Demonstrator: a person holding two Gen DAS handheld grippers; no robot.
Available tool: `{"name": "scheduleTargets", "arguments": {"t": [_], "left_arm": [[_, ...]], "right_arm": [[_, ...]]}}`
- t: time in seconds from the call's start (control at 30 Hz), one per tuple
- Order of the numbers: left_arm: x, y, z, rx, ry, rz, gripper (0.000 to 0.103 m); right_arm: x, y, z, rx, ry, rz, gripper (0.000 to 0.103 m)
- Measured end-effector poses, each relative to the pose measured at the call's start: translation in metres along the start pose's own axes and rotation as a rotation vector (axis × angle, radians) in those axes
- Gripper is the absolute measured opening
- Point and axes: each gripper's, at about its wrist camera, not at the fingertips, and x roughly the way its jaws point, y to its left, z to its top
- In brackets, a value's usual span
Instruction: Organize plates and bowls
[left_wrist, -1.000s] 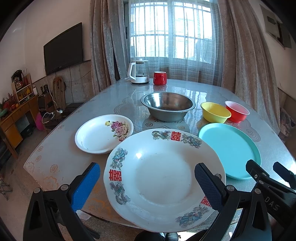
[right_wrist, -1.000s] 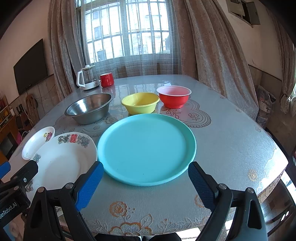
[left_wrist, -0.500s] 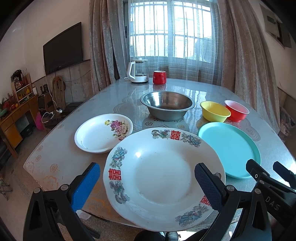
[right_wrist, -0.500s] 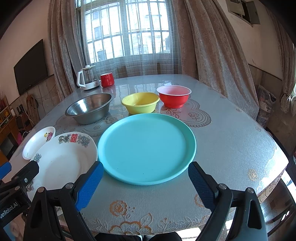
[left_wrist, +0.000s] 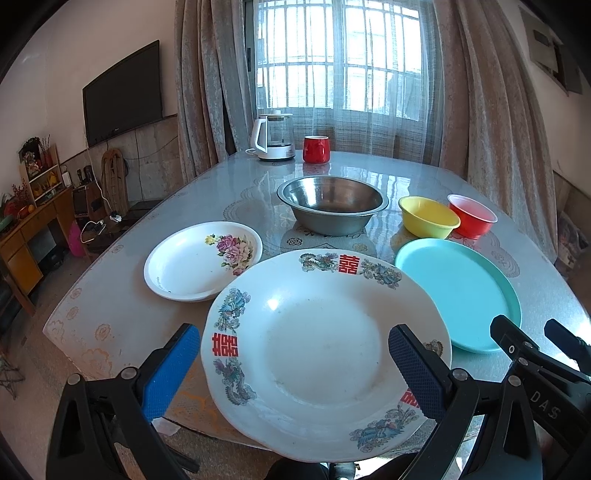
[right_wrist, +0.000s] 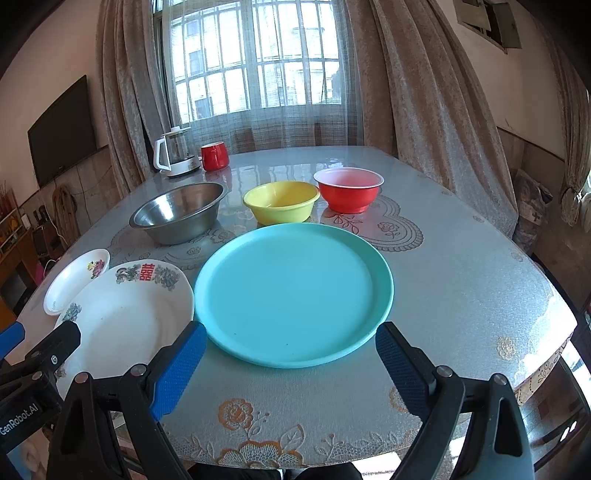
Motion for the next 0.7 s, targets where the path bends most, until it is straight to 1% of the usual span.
{"name": "scheduleTargets", "arguments": {"t": [0.1, 0.17, 0.23, 0.27, 0.3, 0.33, 0.37, 0.4, 0.43, 0.5, 0.53, 0.57, 0.6, 0.63, 0.67, 0.7], "left_arm": [[0.002, -0.004, 0.001, 0.022, 0.003, -0.025, 0.103], [0.005, -0.007, 0.001, 0.038, 0.019, -0.091, 0.103], [0.009, -0.008, 0.004, 0.037, 0.047, -0.157, 0.103], [0.012, -0.008, 0.007, 0.034, 0.057, -0.17, 0.103], [0.014, -0.008, 0.01, 0.03, 0.064, -0.181, 0.103], [0.016, -0.008, 0.015, 0.026, 0.075, -0.196, 0.103], [0.017, -0.008, 0.02, 0.024, 0.08, -0.216, 0.103], [0.018, -0.009, 0.025, 0.029, 0.076, -0.236, 0.103], [0.019, -0.011, 0.03, 0.039, 0.071, -0.245, 0.103], [0.024, -0.016, 0.042, 0.063, 0.079, -0.255, 0.102], [0.028, -0.019, 0.047, 0.071, 0.09, -0.267, 0.099], [0.032, -0.023, 0.052, 0.085, 0.1, -0.282, 0.095], [0.036, -0.027, 0.057, 0.106, 0.114, -0.294, 0.084], [0.042, -0.032, 0.062, 0.129, 0.13, -0.301, 0.073], [0.047, -0.037, 0.066, 0.143, 0.146, -0.316, 0.064], [0.053, -0.042, 0.069, 0.153, 0.162, -0.337, 0.059]], "right_arm": [[0.001, -0.002, 0.001, 0.004, 0.001, 0.004, 0.095], [0.002, -0.005, 0.001, 0.008, 0.007, 0.014, 0.095], [0.005, -0.011, 0.003, 0.01, 0.016, 0.038, 0.091], [0.006, -0.015, 0.005, 0.019, 0.018, 0.047, 0.085], [0.007, -0.022, 0.007, 0.035, 0.023, 0.058, 0.081], [0.009, -0.031, 0.01, 0.06, 0.029, 0.068, 0.079], [0.01, -0.041, 0.013, 0.089, 0.032, 0.073, 0.075], [0.012, -0.051, 0.015, 0.118, 0.035, 0.074, 0.07], [0.014, -0.061, 0.018, 0.142, 0.041, 0.071, 0.068], [0.021, -0.078, 0.023, 0.179, 0.064, 0.066, 0.058], [0.024, -0.085, 0.024, 0.189, 0.076, 0.064, 0.055], [0.029, -0.091, 0.025, 0.194, 0.089, 0.061, 0.049], [0.034, -0.097, 0.027, 0.196, 0.1, 0.054, 0.043], [0.039, -0.101, 0.027, 0.198, 0.11, 0.045, 0.039], [0.043, -0.104, 0.028, 0.2, 0.12, 0.04, 0.035], [0.048, -0.107, 0.029, 0.204, 0.133, 0.041, 0.034]]}}
